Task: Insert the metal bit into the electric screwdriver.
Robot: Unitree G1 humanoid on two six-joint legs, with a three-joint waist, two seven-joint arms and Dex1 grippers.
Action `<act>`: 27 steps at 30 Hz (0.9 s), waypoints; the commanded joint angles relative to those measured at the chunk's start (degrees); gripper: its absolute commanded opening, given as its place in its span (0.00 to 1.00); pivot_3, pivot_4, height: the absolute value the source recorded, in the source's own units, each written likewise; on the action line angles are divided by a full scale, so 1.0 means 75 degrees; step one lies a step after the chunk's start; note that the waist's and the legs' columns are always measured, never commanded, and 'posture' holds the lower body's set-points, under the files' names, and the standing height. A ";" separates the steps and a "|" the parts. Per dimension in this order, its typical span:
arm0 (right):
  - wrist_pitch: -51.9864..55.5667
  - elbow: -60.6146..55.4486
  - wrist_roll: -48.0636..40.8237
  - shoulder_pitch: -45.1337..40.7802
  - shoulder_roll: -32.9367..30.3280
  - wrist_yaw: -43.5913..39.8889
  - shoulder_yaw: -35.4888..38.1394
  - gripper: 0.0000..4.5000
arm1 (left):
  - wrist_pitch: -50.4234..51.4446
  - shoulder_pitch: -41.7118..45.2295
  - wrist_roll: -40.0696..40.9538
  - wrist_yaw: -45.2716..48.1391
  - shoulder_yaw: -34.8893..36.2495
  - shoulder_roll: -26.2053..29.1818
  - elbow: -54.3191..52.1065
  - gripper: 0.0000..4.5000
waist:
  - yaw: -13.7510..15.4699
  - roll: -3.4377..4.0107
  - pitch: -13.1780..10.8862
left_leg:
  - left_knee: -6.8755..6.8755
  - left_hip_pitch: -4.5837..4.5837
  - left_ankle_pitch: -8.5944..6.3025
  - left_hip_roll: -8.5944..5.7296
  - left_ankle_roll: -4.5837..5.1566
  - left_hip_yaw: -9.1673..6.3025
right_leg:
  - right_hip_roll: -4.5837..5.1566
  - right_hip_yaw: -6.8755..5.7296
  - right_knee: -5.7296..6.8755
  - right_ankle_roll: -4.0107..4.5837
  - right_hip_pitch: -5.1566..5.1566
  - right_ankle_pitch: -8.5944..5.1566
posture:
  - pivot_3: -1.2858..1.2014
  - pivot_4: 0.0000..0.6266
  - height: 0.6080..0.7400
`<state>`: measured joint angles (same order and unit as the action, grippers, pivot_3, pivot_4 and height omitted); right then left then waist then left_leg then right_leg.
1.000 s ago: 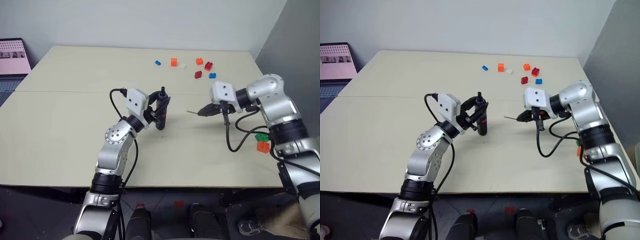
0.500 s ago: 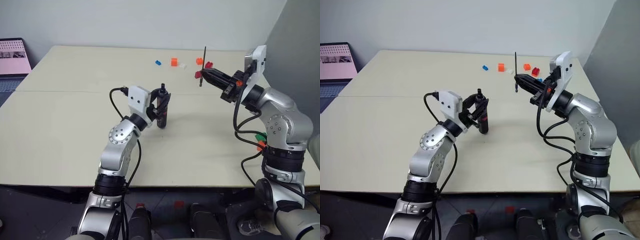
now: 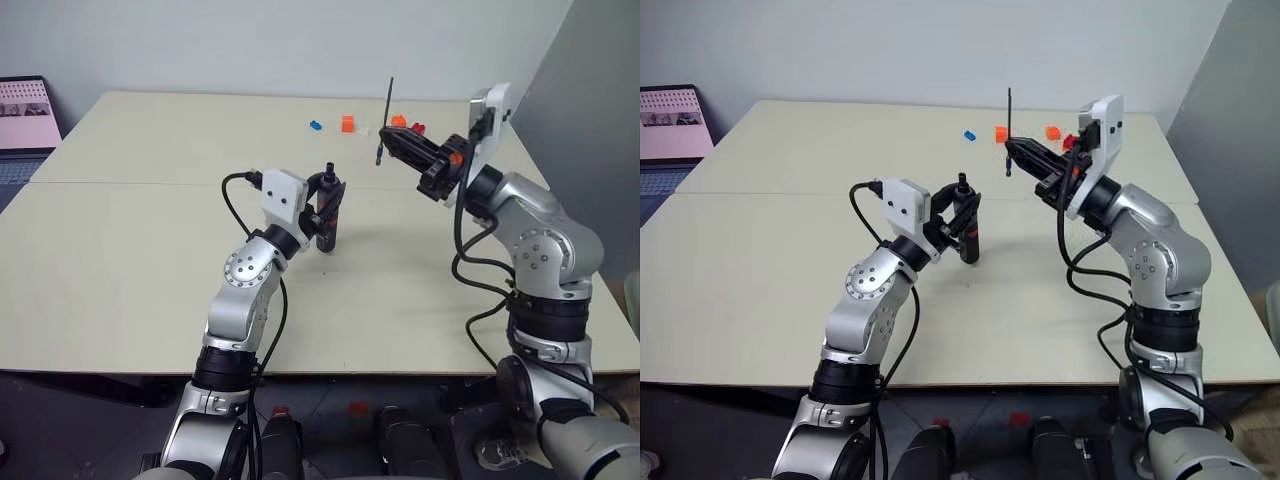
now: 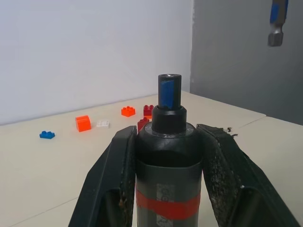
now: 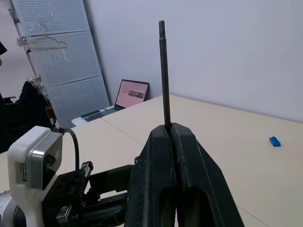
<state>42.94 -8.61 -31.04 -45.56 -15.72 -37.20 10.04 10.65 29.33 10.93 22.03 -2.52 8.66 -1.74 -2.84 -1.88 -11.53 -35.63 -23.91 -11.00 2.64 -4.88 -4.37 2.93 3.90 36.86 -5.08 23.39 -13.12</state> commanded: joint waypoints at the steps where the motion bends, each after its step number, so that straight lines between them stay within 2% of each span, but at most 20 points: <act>1: -0.0148 -0.0305 -0.0322 -0.0190 0.0014 0.0140 0.0030 0.00 | -0.0305 0.0236 -0.0029 0.0008 -0.0026 -0.0065 -0.0178 0.36 | -0.0006 0.0000 0.0000 | 0.0000 -0.0001 0.0000 0.0000 0.0000 0.0000 | 0.0000 0.0000 0.0000 0.0001 0.0000 0.0000 | 0.52 0.24 1.00; 6: -0.0129 -0.0330 -0.0529 -0.0190 0.0020 0.0150 -0.0080 0.00 | -0.0219 0.0216 0.0136 0.0312 -0.0072 -0.0015 -0.0210 0.36 | -0.0009 0.0000 0.0000 | 0.0004 -0.0002 0.0000 0.0000 0.0000 0.0000 | 0.0000 0.0000 -0.0001 0.0001 0.0003 -0.0001 | 0.52 0.24 1.00; 10: 0.0001 -0.0403 -0.0881 -0.0222 -0.0093 -0.0053 -0.0090 0.00 | 0.0079 0.0237 0.0672 0.1099 -0.0068 0.0155 -0.0339 0.36 | -0.0013 0.0000 0.0000 | 0.0009 -0.0004 0.0000 0.0000 0.0000 0.0000 | 0.0000 0.0000 -0.0003 0.0003 0.0006 -0.0002 | 0.52 0.24 1.00; 18: 0.0324 -0.0550 -0.1932 -0.0273 -0.0666 -0.0871 -0.0029 0.00 | 0.0621 0.0582 0.1560 0.3132 -0.0183 0.0984 -0.0220 0.36 | -0.0033 0.0002 -0.0002 | 0.0017 -0.0010 0.0000 0.0001 0.0000 0.0000 | 0.0000 -0.0001 -0.0003 0.0017 0.0016 -0.0010 | 0.52 0.24 1.00; 21: 0.0357 -0.0567 -0.2112 -0.0199 -0.0807 -0.1051 -0.0094 0.00 | 0.0935 0.0614 0.1728 0.3328 -0.0181 0.1052 -0.0108 0.36 | -0.0040 0.0002 -0.0002 | 0.0018 -0.0010 0.0000 0.0001 0.0001 0.0001 | 0.0000 0.0000 -0.0006 0.0019 0.0016 -0.0012 | 0.52 0.24 1.00; 27: 0.0006 -0.0449 -0.1983 -0.0089 -0.0858 -0.1289 -0.0310 0.00 | 0.0194 0.0472 0.1660 0.3913 -0.0170 0.1030 0.0243 0.36 | -0.0044 0.0002 -0.0002 | 0.0023 -0.0008 0.0000 0.0002 0.0001 0.0001 | 0.0000 -0.0001 -0.0004 0.0020 0.0020 -0.0013 | 0.52 0.24 1.00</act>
<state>44.69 -10.92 -45.38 -45.72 -21.75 -46.13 7.46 15.86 32.31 22.21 49.18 -4.31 16.55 1.61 -3.17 -1.86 -11.54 -35.45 -23.98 -11.01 2.66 -4.87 -4.37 2.93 3.89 36.82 -4.93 23.55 -13.22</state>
